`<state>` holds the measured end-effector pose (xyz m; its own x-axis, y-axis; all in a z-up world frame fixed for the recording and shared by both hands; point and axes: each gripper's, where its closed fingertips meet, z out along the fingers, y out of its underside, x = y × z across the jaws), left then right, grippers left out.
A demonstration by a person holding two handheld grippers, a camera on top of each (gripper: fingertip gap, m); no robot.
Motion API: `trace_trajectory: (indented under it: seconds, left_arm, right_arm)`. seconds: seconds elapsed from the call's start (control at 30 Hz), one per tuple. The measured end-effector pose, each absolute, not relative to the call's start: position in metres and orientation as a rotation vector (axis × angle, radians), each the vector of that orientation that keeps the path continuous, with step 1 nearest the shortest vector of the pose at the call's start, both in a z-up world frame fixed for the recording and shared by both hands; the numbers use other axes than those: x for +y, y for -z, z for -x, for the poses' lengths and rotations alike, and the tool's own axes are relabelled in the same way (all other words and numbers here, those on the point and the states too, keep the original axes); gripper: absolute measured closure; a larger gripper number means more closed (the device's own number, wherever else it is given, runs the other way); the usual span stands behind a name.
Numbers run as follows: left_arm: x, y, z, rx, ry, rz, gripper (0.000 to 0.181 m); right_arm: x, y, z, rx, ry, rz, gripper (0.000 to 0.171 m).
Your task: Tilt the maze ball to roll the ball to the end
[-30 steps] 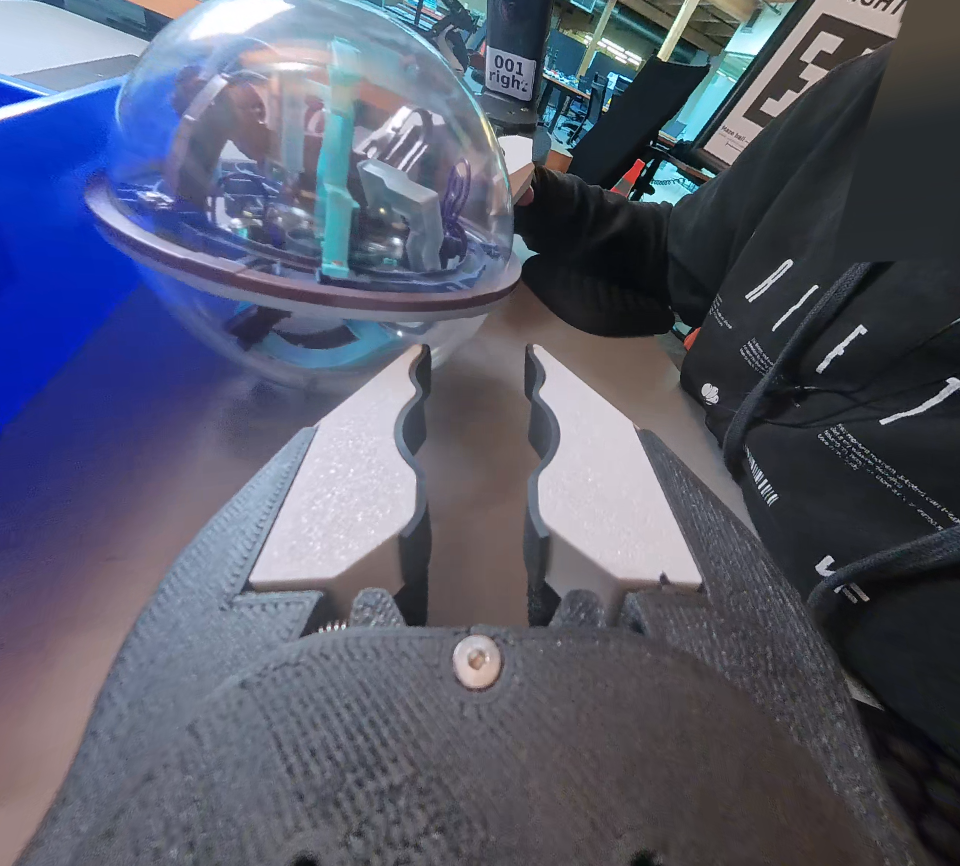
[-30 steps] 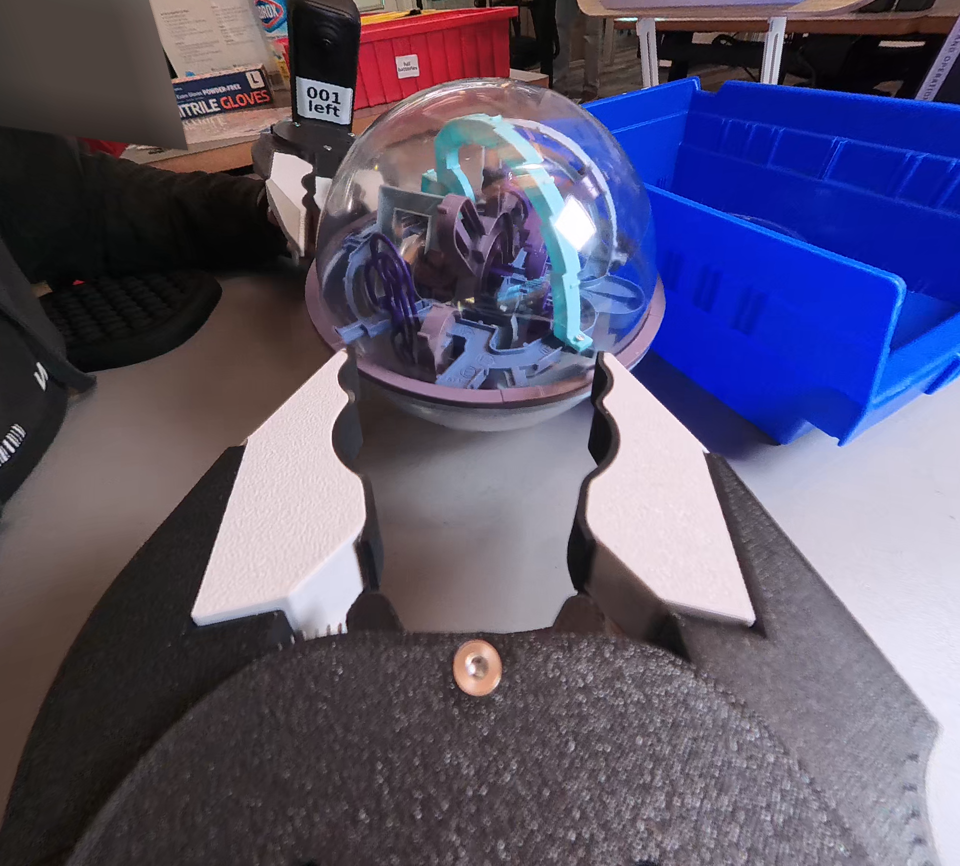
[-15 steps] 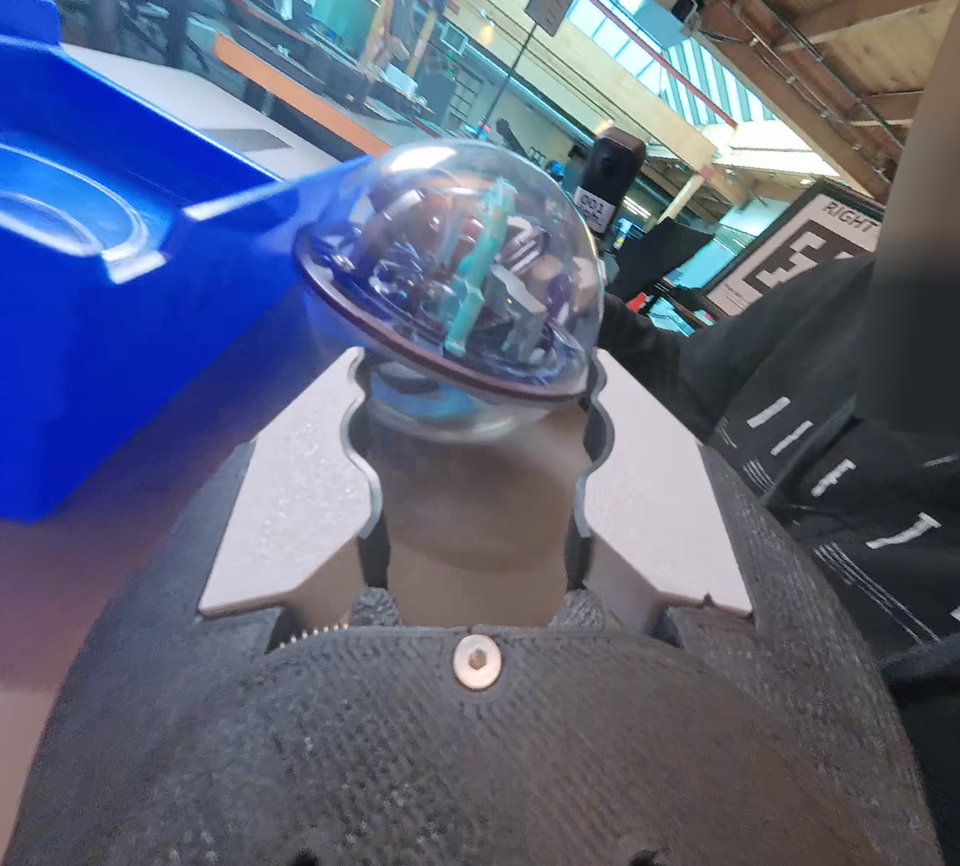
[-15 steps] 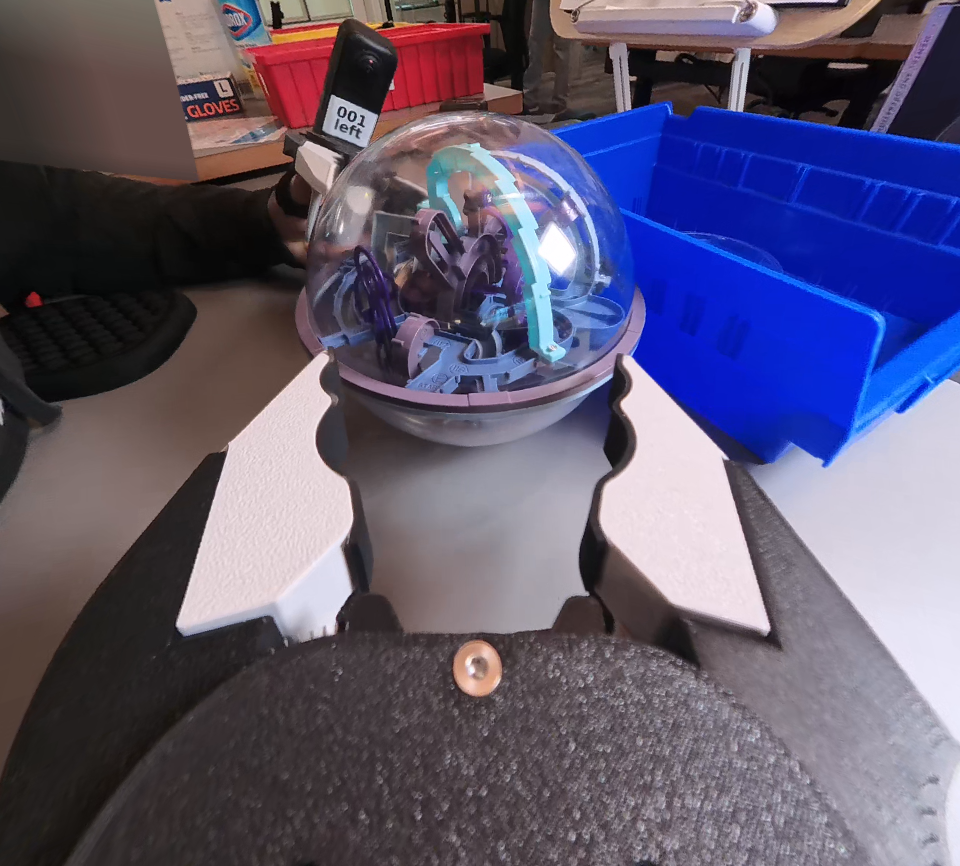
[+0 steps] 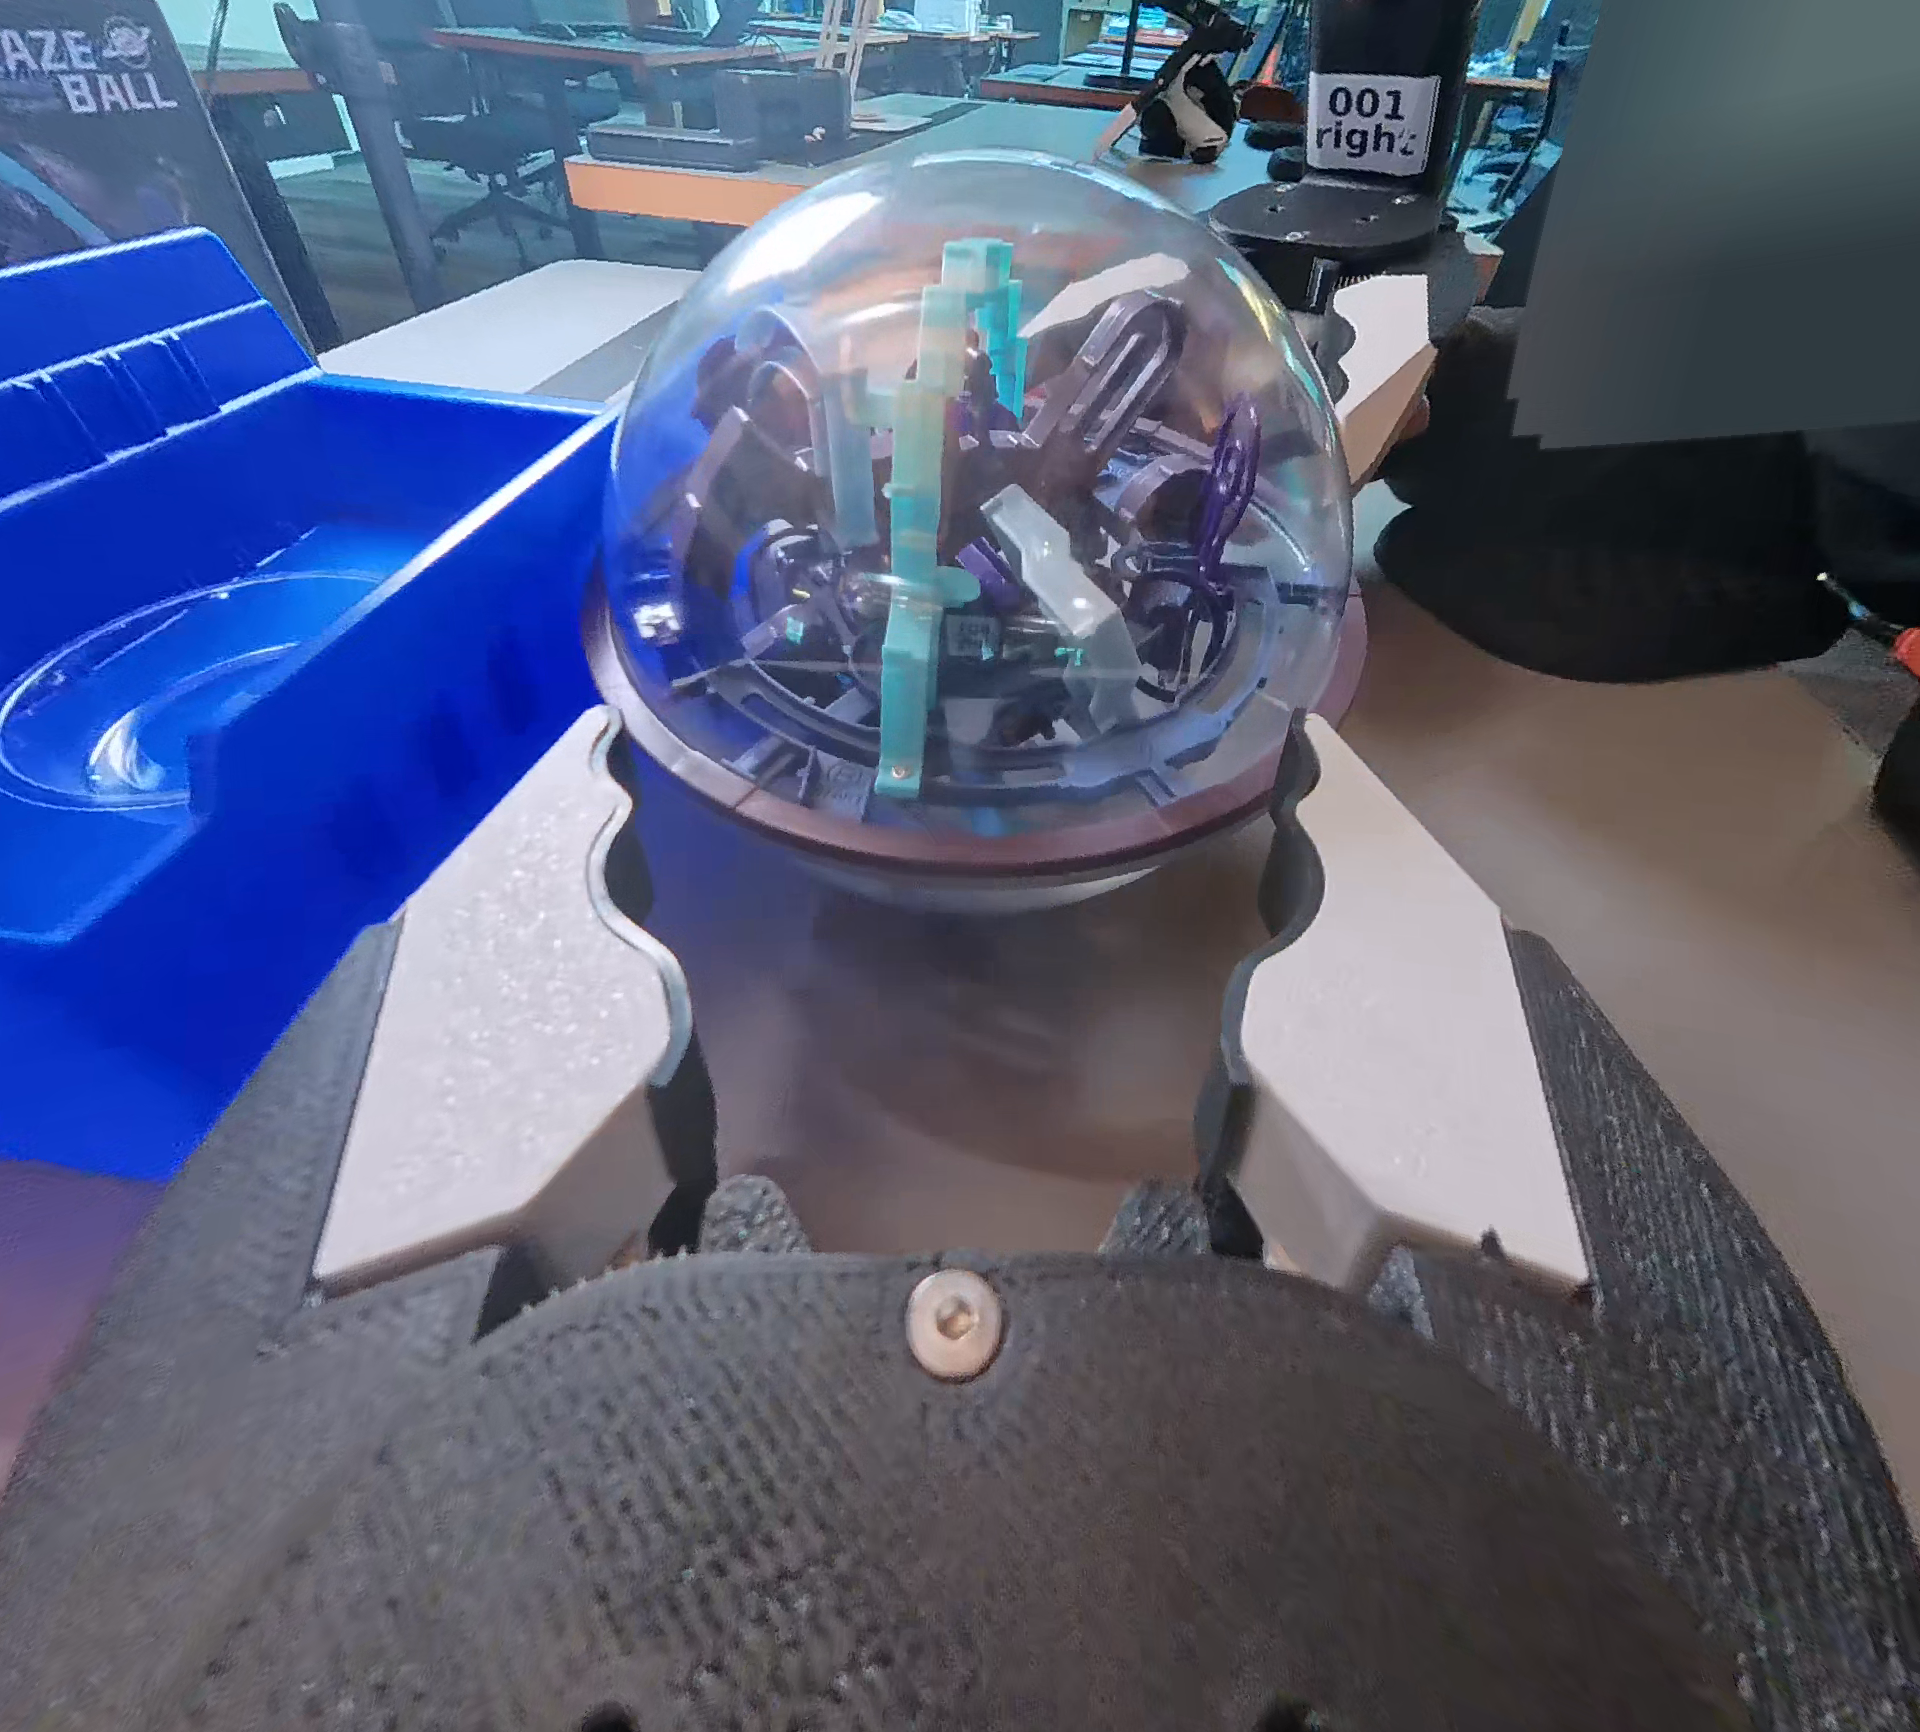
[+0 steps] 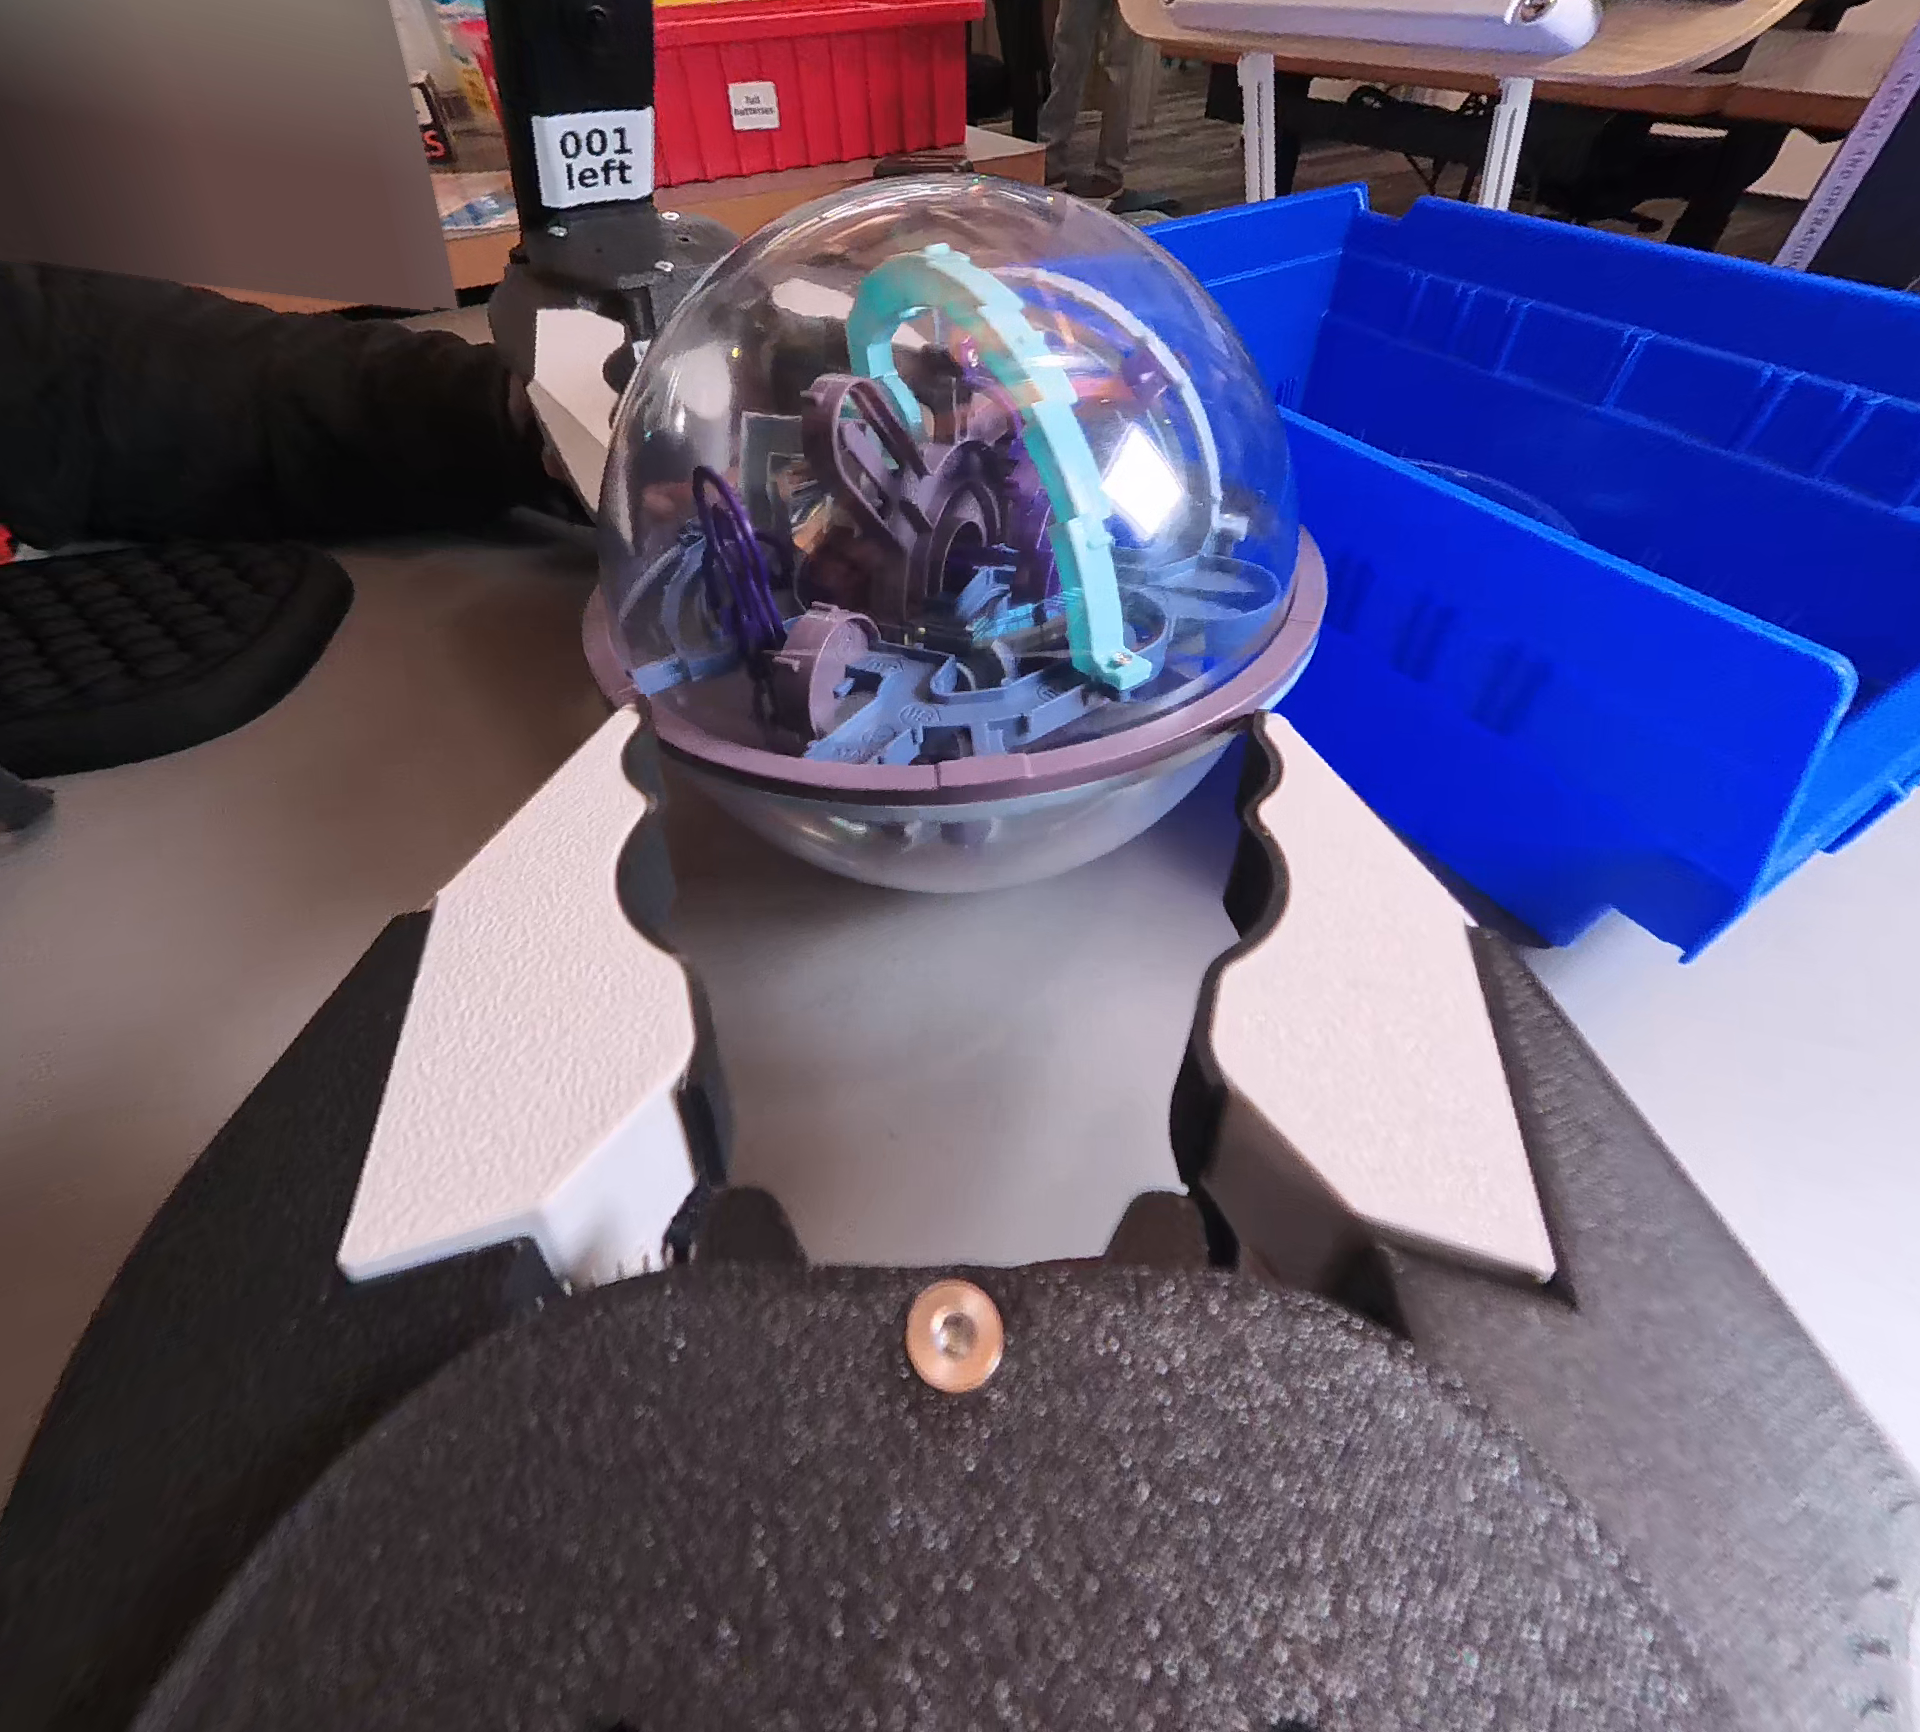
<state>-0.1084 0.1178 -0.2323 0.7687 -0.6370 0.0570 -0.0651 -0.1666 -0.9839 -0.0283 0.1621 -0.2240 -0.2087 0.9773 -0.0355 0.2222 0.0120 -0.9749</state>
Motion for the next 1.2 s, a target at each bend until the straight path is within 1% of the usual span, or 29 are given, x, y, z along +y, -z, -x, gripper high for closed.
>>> trace_trajectory:
  seconds: [0.07,0.27,0.33,0.5,0.6,0.67,0.73,0.8,0.9,1.0,1.07,1.2]
  left_arm:
    - [0.117,0.232,0.107,0.577,0.540,1.675,0.062]
    - [0.115,0.231,0.105,0.611,0.505,1.660,0.064]
    - [0.111,0.230,0.104,0.631,0.516,1.649,0.072]
    - [0.108,0.232,0.108,0.651,0.510,1.648,0.076]
    - [0.104,0.230,0.117,0.642,0.516,1.638,0.089]
    - [0.104,0.223,0.123,0.599,0.542,1.618,0.102]
    - [0.103,0.219,0.126,0.581,0.575,1.606,0.110]
    - [0.103,0.217,0.126,0.574,0.579,1.602,0.111]
    - [0.103,0.214,0.127,0.560,0.554,1.601,0.105]
    - [0.102,0.213,0.121,0.564,0.571,1.617,0.090]
    - [0.104,0.213,0.118,0.552,0.565,1.626,0.082]
    - [0.105,0.214,0.117,0.545,0.562,1.636,0.076]
  right_arm:
    - [0.164,0.224,0.028,-1.524,-1.254,1.278,0.067]
    - [0.162,0.227,0.028,-1.541,-1.241,1.271,0.064]
    - [0.162,0.227,0.027,-1.546,-1.235,1.265,0.066]
    - [0.160,0.225,0.025,-1.562,-1.223,1.246,0.071]
    - [0.160,0.226,0.022,-1.592,-1.180,1.226,0.078]
    - [0.161,0.230,0.020,-1.622,-1.126,1.205,0.078]
    - [0.159,0.234,0.020,-1.651,-1.093,1.190,0.078]
    - [0.158,0.235,0.019,-1.668,-1.080,1.182,0.079]
    - [0.157,0.233,0.016,-1.676,-1.092,1.166,0.082]
    - [0.153,0.229,0.014,-1.677,-1.122,1.140,0.089]
    - [0.150,0.228,0.014,-1.684,-1.128,1.128,0.089]
    - [0.146,0.226,0.012,-1.696,-1.146,1.110,0.090]
